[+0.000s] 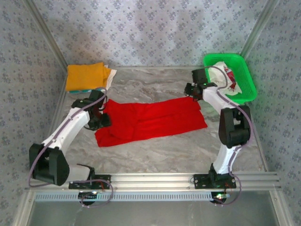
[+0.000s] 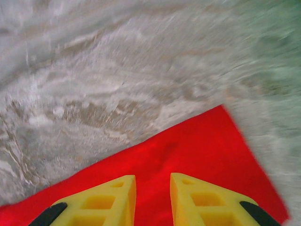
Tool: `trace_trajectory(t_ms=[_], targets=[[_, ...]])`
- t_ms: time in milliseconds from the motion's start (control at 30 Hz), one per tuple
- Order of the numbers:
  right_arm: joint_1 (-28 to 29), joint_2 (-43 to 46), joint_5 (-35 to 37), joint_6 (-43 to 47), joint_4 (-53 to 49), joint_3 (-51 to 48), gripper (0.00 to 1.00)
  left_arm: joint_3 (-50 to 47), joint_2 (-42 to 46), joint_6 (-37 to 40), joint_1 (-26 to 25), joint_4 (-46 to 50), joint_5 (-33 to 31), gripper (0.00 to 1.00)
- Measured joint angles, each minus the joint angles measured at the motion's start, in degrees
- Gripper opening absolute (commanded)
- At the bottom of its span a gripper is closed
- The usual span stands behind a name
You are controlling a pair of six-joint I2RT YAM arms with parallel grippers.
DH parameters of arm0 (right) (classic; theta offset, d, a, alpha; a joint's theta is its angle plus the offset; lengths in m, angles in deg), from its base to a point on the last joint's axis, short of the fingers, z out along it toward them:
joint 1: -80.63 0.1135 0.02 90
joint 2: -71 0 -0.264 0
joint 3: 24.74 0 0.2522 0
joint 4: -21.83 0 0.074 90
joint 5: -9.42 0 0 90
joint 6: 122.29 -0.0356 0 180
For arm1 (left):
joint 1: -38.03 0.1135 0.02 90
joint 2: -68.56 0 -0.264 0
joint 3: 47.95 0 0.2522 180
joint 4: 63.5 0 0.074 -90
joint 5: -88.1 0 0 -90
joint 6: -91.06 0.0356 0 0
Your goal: Fold and stack the t-shirts
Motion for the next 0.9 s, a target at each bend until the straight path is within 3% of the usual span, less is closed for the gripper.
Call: trace_trajectory(t_ms=[233,333,433,633,700,900], targets=[[1.38,-4.48,-2.10,0.52,-0.02,0.02,0.26,-4.59,-4.09,-0.76,-0.24,-9.94,5.16,0.43],[1.38,-4.52,-2.47,0.55,0.24,0.04,0.26,-7.89,-5.57,-2.01,-0.44,-12.68,6.03,0.52],[1.38,-4.83,-3.17,0.74,0.33,0.11,0.25,-8.41,-7.91,-2.64,-0.76,-13.99,6.38,0.51],[1.38,-4.96,-4.00,0.96,0.66,0.11,0.25,-8.39,-9.88,-2.45,-1.57,-15.98,4.13,0.17],[1.36,-4.96,-4.31,0.94,0.66,0.11,0.25,-7.96,-9.99,-2.36,-1.95,-15.39,2.36,0.00],[1.33,-4.98,-5.11,0.94,1.01,0.11,0.25,0.20,-10.45,-1.99,-5.92,-7.52,-5.75,0.00]])
